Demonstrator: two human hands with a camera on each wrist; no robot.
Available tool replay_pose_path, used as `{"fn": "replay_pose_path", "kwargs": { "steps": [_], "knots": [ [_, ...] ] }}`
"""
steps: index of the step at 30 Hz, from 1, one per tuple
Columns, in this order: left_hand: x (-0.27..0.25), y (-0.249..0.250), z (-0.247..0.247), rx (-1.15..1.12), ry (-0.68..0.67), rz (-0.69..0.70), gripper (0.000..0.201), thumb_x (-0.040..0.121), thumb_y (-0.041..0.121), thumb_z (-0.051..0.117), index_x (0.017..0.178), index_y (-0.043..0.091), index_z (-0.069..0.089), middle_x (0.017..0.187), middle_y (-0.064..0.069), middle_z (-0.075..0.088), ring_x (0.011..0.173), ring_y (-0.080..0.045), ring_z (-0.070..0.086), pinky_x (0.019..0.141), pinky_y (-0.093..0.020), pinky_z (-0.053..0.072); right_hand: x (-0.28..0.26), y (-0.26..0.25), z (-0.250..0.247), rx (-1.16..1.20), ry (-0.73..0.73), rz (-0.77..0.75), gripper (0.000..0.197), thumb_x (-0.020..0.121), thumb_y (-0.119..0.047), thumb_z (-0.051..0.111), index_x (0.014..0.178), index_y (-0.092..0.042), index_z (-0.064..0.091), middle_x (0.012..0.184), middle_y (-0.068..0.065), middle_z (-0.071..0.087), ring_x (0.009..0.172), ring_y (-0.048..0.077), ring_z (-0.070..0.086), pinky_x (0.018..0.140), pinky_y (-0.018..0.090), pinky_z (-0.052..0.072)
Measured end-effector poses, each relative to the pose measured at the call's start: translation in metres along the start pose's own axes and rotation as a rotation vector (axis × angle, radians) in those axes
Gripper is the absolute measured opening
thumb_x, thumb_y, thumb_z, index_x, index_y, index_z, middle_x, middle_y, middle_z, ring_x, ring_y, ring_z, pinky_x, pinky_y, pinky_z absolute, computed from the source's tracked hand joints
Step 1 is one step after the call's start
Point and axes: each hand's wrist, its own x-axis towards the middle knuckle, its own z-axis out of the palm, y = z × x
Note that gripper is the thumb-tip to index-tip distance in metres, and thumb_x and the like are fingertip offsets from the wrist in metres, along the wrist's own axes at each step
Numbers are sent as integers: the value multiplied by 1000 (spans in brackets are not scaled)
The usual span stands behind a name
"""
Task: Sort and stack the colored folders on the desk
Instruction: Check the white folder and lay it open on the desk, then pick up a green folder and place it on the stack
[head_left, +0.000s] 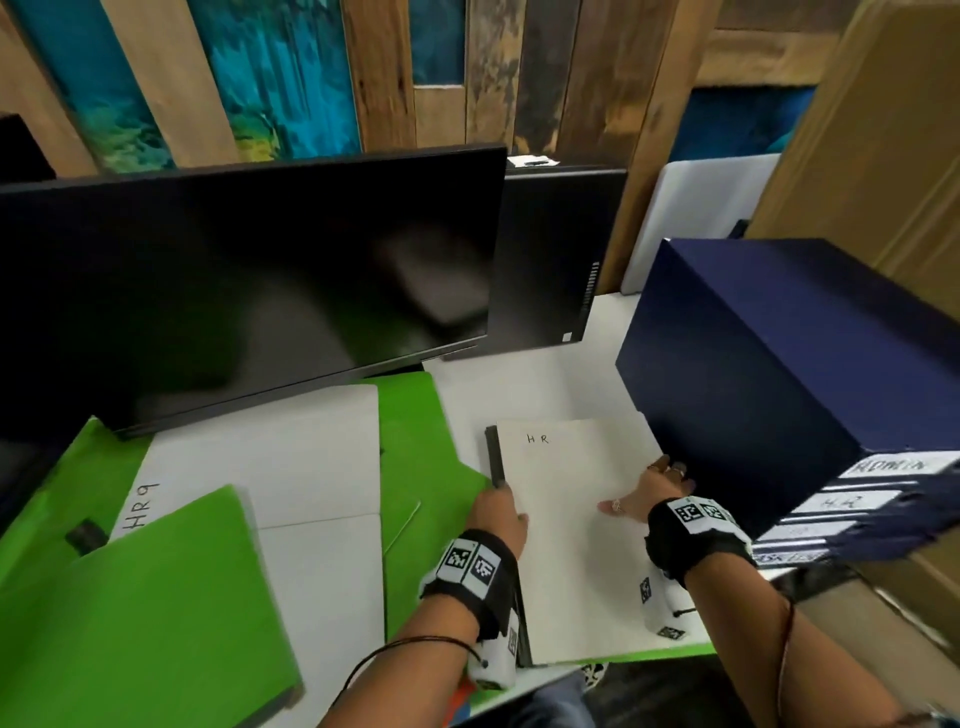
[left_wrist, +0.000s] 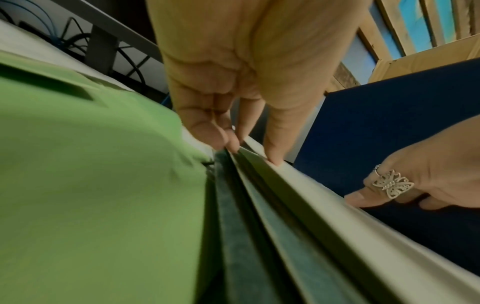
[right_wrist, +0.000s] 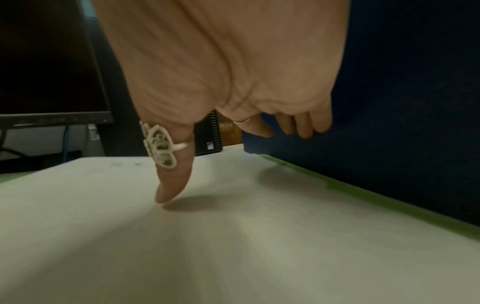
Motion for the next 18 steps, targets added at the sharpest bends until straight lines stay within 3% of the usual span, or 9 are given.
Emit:
{"fn": "replay_pose_path", "kwargs": {
  "steps": [4, 9, 11, 13, 16, 18],
  "knots": [
    [-4, -16, -14, -57, 70, 28, 44, 93, 29, 50, 131, 8, 48, 134, -14, 40, 123, -28, 42, 106, -34, 37, -7, -12, 3, -78, 70, -144, 114, 69, -59, 69, 150, -10, 5, 156, 17, -5, 144, 35, 4, 116, 46, 19],
    [-20, -81, -54, -173, 348, -60, 46, 91, 5, 47, 135, 17, 48, 137, -10, 41, 126, -27, 36, 107, -32, 35, -32, -65, 12, -87, 116, -492, 77, 82, -47, 62, 145, -15, 30, 156, 15, 13, 143, 31, 17, 116, 39, 23],
    [-37, -117, -65, -149, 451, -217, 54, 85, -2, 47, 135, 19, 49, 141, -10, 36, 130, -30, 30, 107, -37, 35, -47, -94, 22, -55, 96, -662, 67, 86, -38, 61, 143, -15, 36, 154, 12, 18, 141, 29, 22, 114, 36, 25],
    [-58, -150, -71, -109, 477, -463, 61, 83, 2, 52, 140, 20, 41, 149, -14, 24, 137, -34, 20, 112, -42, 28, -66, -124, 34, -23, 68, -820, 58, 88, -32, 60, 140, -14, 42, 151, 10, 26, 139, 26, 27, 114, 32, 26],
    [-89, -191, -72, -170, 345, -865, 77, 86, 28, 60, 148, 18, 17, 155, -19, -1, 143, -41, -2, 112, -61, 16, -101, -169, 60, 8, -65, -1030, 46, 91, -25, 57, 134, -12, 48, 146, 10, 38, 139, 22, 29, 113, 28, 23],
    [-105, -214, -65, -258, 260, -995, 101, 77, 57, 62, 150, 17, 3, 155, -21, -11, 142, -43, -10, 107, -69, 12, -127, -193, 78, 2, -146, -1145, 42, 92, -22, 55, 132, -9, 50, 141, 11, 44, 135, 21, 36, 110, 26, 27]
  ]
}}
